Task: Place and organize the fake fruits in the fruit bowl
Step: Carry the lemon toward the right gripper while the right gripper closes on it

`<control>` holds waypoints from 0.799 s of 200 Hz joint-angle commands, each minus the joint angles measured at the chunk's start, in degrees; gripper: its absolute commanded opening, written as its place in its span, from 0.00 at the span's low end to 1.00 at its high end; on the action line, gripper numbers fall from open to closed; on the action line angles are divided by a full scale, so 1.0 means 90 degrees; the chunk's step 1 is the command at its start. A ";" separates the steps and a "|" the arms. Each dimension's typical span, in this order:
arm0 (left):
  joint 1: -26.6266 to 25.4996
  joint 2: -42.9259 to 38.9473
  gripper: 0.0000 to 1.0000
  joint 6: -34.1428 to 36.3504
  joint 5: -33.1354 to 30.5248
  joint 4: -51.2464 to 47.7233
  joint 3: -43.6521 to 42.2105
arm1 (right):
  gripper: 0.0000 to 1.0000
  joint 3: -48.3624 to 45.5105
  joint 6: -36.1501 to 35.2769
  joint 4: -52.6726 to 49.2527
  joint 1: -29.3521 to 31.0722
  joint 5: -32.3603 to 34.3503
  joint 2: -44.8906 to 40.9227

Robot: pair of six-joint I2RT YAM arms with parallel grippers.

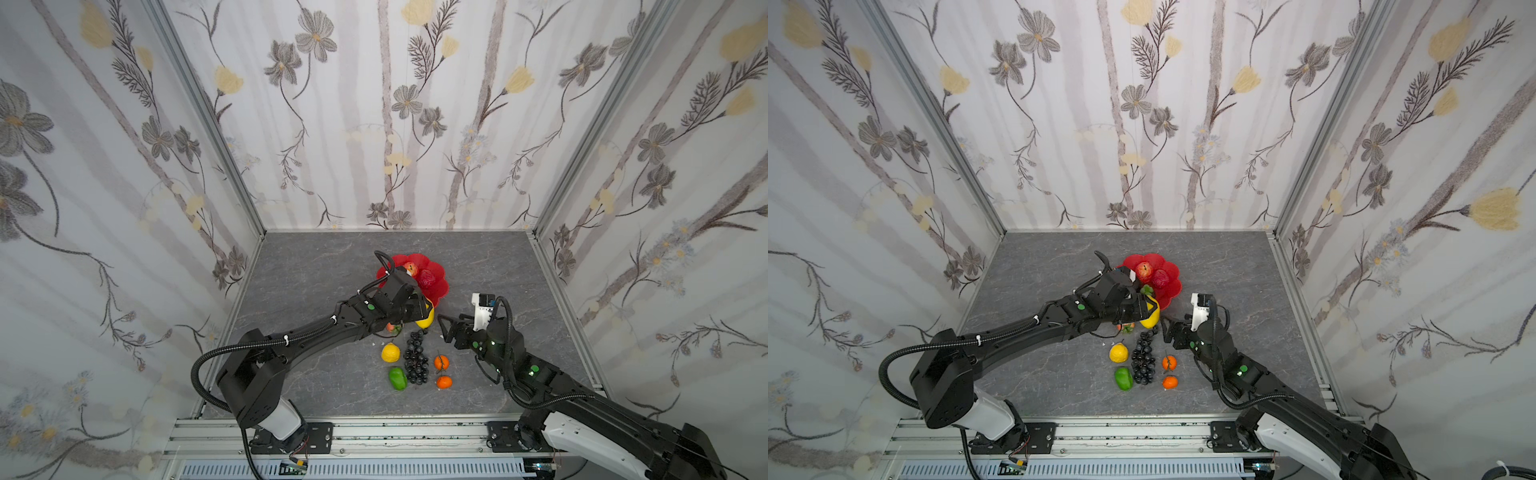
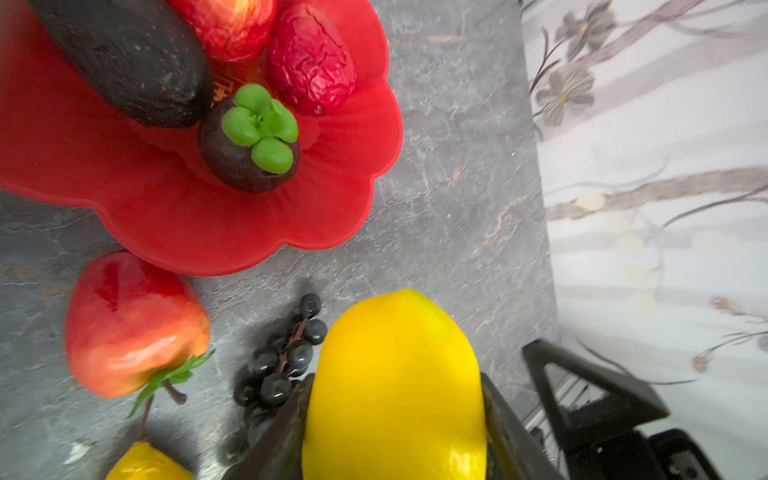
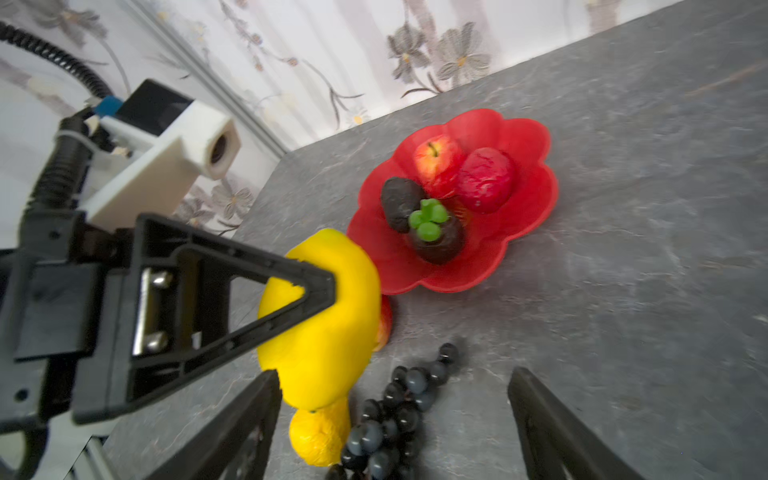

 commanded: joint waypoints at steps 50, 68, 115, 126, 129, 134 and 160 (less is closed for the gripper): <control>0.0103 -0.0873 0.49 -0.1792 -0.0380 0.1632 -0.1290 | 0.83 0.0490 -0.0264 0.2014 0.0603 -0.0145 0.1444; 0.0112 -0.1121 0.50 -0.1998 -0.0406 0.1767 -0.1540 | 0.82 0.0541 -0.0263 0.2034 0.0604 -0.0092 0.1604; 0.0111 -0.1637 0.49 -0.2231 -0.0409 0.1758 -0.1848 | 0.75 0.0660 -0.0272 0.2060 0.0603 0.0080 0.1819; 0.0111 -0.1707 0.49 -0.2260 -0.0438 0.1740 -0.1916 | 0.75 0.0670 -0.0287 0.2116 0.0603 0.0104 0.1852; 0.0111 -0.1711 0.49 -0.2262 -0.0440 0.1740 -0.1937 | 0.75 0.0680 -0.0292 0.2118 0.0603 0.0111 0.1873; 0.0111 -0.1708 0.50 -0.2254 -0.0426 0.1728 -0.1955 | 0.75 0.0713 -0.0299 0.2101 0.0603 0.0103 0.1900; 0.0111 -0.1712 0.49 -0.2357 -0.0282 0.1849 -0.2016 | 0.75 0.0863 -0.0315 0.2150 0.0603 -0.0059 0.2084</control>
